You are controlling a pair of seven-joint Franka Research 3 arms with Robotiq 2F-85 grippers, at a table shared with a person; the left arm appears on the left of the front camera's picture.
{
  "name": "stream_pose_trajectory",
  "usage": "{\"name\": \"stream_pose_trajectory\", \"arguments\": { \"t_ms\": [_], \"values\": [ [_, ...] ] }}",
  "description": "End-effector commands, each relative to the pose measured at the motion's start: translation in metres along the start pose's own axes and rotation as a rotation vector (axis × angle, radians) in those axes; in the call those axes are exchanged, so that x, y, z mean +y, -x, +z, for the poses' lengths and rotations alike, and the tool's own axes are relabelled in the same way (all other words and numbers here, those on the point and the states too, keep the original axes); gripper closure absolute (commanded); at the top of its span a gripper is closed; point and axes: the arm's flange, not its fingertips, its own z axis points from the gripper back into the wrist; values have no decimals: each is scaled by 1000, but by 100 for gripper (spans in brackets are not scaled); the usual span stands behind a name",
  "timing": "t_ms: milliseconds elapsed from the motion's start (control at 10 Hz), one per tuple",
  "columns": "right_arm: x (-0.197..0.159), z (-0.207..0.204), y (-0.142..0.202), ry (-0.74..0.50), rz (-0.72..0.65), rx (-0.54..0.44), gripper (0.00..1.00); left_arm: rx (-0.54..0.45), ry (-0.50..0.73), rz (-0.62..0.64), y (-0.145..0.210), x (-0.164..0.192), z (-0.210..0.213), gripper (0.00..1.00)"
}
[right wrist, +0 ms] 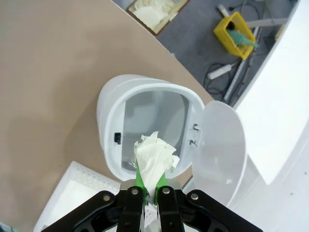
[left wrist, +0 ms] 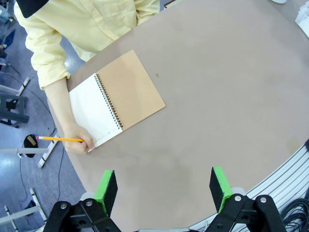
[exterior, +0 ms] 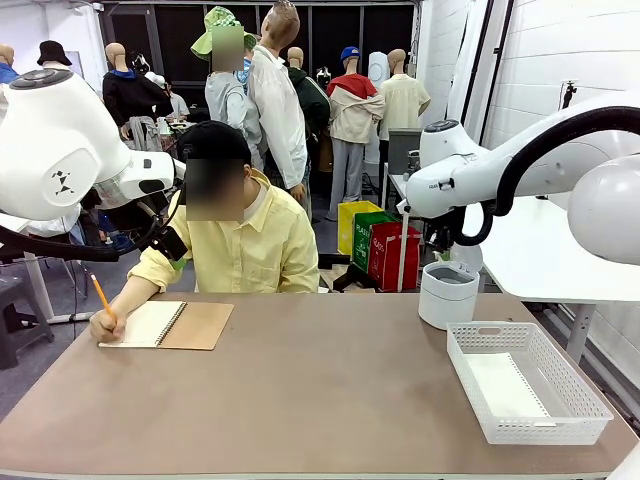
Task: Sort the paper based on its condition.
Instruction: If a person hands you a paper, place it in the Organizing basket , and if it's crumpled, put it in the Trash can.
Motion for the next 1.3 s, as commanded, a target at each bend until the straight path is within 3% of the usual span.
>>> {"name": "stream_pose_trajectory", "arguments": {
  "t_ms": [0,700,1200],
  "values": [
    [-3,-10,0,41,-48,24,100,-6,1,-2,0,1,0,0],
    [-1,-32,-3,71,-77,9,100,-6,1,-2,0,1,0,0],
    [4,-29,-4,66,-75,-1,0,-6,1,-2,0,1,0,0]
  ]
}}
